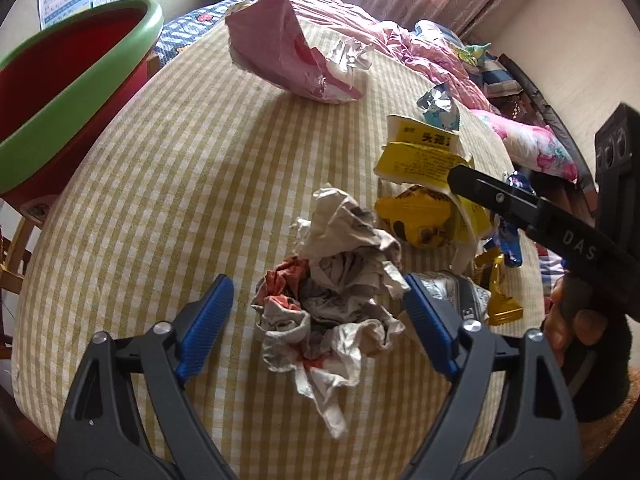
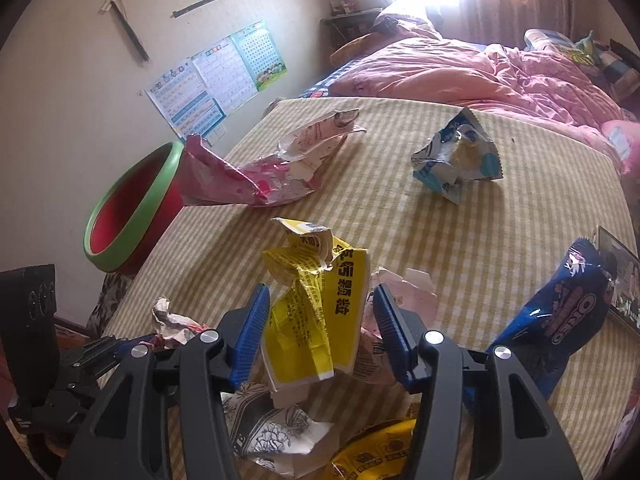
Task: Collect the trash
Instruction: 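Grasp the crumpled white paper with the left tool while the right tool grasps the yellow wrapper, then carry both items over the red bucket and open both tools to release them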
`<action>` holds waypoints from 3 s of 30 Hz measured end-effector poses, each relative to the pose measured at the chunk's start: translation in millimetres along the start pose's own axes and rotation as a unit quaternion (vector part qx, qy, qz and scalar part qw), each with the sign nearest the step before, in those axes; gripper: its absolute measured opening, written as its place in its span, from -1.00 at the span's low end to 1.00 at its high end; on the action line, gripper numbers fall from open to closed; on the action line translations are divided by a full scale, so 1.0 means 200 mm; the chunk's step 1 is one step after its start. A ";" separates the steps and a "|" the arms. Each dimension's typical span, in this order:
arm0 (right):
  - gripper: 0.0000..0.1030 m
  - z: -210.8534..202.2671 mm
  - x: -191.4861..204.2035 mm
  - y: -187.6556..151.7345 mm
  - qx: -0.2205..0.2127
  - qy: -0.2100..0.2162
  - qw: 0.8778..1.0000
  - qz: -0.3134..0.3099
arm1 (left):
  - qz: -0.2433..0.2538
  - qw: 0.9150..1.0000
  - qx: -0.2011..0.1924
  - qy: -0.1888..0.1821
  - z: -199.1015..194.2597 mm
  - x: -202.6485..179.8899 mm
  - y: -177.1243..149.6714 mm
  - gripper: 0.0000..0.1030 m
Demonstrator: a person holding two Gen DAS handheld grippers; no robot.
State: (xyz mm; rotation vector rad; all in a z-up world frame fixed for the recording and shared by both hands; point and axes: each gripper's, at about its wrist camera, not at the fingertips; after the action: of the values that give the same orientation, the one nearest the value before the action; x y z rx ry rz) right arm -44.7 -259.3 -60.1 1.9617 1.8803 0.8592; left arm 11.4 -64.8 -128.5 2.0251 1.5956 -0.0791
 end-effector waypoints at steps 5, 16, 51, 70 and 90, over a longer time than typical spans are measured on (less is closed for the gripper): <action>-0.26 -0.01 0.03 0.01 -0.004 0.006 1.000 -0.006 | -0.008 1.000 -0.004 -0.007 -0.02 0.03 0.00 -0.03; 0.15 -0.01 0.05 0.03 0.008 0.024 1.000 -0.004 | -0.026 0.997 -0.069 0.014 -0.19 0.12 0.06 -0.12; -0.31 -0.22 0.26 0.15 -0.080 0.056 0.995 -0.012 | -0.034 0.986 -0.152 0.057 -0.45 0.20 0.14 -0.12; -0.31 -0.18 0.34 0.19 -0.074 0.070 0.994 -0.033 | -0.042 0.985 -0.157 0.057 -0.47 0.27 0.16 -0.12; -0.31 0.00 0.55 0.34 -0.082 0.073 0.994 -0.009 | -0.023 0.982 -0.173 0.070 -0.58 0.52 0.35 -0.12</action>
State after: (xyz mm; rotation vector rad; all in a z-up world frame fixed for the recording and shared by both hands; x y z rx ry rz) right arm 5.8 -159.0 3.6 1.8258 1.8349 1.1411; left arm 72.8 68.9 -41.6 1.7559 1.6119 0.3105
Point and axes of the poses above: each gripper's, at about its wrist camera, not at the fingertips, and z roughly the way its jaws point, x to its left, y to its top, and after that the axes turned 7 degrees about -z, right-handed
